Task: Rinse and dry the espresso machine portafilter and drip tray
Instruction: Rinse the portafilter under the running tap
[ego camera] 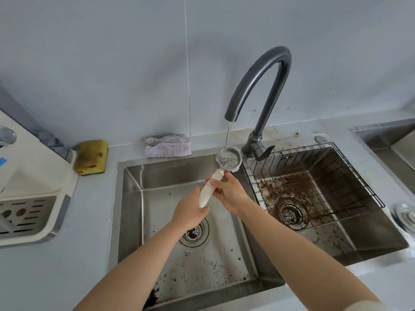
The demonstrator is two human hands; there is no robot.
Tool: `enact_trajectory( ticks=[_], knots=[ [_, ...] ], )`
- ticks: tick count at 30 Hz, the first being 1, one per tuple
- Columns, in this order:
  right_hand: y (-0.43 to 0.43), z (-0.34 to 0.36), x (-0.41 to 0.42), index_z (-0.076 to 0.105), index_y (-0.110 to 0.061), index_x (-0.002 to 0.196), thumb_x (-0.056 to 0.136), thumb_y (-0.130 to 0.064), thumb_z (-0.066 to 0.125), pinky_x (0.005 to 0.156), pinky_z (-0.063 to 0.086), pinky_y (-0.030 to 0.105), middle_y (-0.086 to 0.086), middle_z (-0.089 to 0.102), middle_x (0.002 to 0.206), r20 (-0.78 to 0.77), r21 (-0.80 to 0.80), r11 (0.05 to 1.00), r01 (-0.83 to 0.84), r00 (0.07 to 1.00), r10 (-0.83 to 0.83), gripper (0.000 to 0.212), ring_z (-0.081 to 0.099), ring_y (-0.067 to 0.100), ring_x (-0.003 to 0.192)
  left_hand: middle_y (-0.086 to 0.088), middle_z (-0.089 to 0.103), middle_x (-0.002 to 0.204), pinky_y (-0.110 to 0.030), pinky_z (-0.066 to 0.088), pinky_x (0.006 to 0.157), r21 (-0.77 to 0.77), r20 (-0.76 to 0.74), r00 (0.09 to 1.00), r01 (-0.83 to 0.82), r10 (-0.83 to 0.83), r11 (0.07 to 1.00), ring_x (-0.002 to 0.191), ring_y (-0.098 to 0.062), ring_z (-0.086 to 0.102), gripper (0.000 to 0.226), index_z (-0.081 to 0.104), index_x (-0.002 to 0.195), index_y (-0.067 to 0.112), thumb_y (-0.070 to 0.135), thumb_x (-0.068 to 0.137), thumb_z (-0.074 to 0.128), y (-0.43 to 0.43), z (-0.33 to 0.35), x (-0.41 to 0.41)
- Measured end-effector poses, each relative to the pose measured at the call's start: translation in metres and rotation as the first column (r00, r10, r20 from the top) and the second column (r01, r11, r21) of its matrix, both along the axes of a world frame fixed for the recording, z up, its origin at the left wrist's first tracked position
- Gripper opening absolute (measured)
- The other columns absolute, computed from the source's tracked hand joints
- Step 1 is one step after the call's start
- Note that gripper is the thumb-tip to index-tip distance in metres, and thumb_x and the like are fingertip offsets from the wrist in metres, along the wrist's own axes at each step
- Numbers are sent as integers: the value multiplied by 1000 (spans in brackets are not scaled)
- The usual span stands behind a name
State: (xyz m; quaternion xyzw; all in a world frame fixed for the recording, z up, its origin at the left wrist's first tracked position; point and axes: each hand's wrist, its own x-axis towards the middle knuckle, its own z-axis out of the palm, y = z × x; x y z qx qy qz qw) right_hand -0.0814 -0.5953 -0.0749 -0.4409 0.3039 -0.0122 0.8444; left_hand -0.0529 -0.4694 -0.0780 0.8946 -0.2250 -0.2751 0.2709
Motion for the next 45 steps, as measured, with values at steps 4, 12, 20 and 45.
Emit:
enact_trajectory(
  ticks=[4,12,20,45],
  knots=[
    [2,3,8,45,-13,106,90,9,45,80,52,32,12,60,91,41,30,999,-14,999,13,27,62,22,84,-8,65,102,-36,52,72,25,128,991,-30,26,999,89,-27,63,45,39,132,15,20,89,53,3,2,0],
    [9,5,16,41,-3,111,92,6,44,62,58,24,12,57,87,10,5,997,-75,997,75,21,60,21,78,-6,63,101,-33,48,69,68,78,996,-50,44,996,89,-25,61,48,42,130,16,15,85,56,9,13,4],
    [7,0,12,44,-10,111,88,0,55,56,51,21,5,56,87,-168,-179,974,-137,980,107,28,58,14,73,-4,53,63,-21,43,40,-115,-406,906,-181,120,977,33,-10,48,34,48,110,10,1,79,58,10,11,1],
    [3,0,4,49,-13,99,91,7,45,70,56,27,11,61,92,-8,31,993,-116,993,117,22,62,20,82,-2,54,76,-32,51,55,-129,-276,949,-195,154,972,51,-19,56,20,42,101,13,11,85,53,9,3,-11]
  ],
)
